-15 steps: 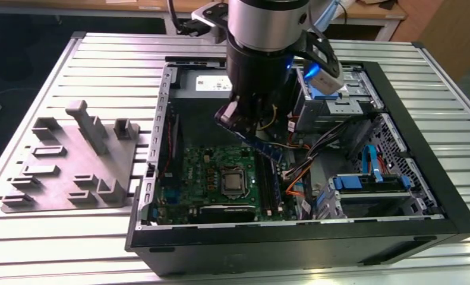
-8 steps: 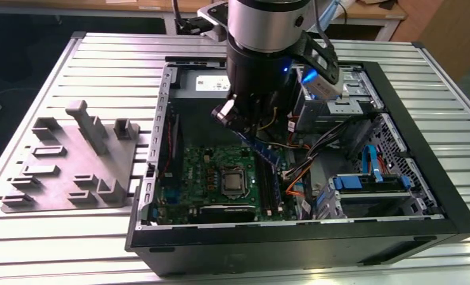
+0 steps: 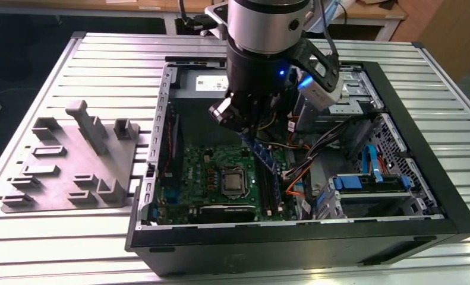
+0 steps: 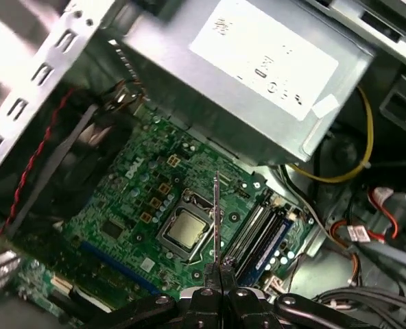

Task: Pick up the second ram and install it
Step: 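Insert the second ram into the second slot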

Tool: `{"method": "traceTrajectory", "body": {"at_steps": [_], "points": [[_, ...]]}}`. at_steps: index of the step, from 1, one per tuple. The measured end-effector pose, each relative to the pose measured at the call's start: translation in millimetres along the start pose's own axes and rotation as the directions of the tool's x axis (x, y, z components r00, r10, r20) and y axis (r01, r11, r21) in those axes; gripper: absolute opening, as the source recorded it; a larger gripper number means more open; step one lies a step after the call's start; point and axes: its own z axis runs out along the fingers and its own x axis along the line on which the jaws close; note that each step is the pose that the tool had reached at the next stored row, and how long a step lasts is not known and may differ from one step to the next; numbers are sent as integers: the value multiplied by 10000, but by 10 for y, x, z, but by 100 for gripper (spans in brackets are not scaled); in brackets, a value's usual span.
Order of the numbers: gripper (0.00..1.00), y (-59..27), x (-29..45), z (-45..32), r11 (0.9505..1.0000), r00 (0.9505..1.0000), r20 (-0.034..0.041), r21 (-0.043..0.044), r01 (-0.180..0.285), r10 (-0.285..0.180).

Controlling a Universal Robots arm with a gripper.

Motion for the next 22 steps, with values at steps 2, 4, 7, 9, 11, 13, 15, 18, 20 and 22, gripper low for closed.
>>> {"method": "traceTrajectory", "body": {"at_steps": [2, 4, 7, 9, 11, 13, 15, 18, 20, 22], "points": [[12, 0, 0, 5, 9994, 9994, 11, 12, -358, 358], [12, 0, 0, 10, 9973, 9973, 24, 25, -733, 733], [12, -1, 1, 17, 9919, 9919, 43, 42, -1270, 1270], [12, -1, 1, 21, 9867, 9867, 56, 54, -1625, 1625], [12, -1, 1, 26, 9800, 9800, 70, 64, -1989, 1988], [12, -1, 1, 31, 9722, 9722, 83, 75, -2339, 2339], [12, -1, 1, 35, 9630, 9630, 98, 84, -2693, 2692], [12, -1, 1, 43, 9468, 9468, 120, 97, -3217, 3216], [12, -1, 2, 48, 9346, 9346, 135, 106, -3556, 3555], [12, -2, 2, 54, 9212, 9212, 151, 113, -3890, 3888]]}}
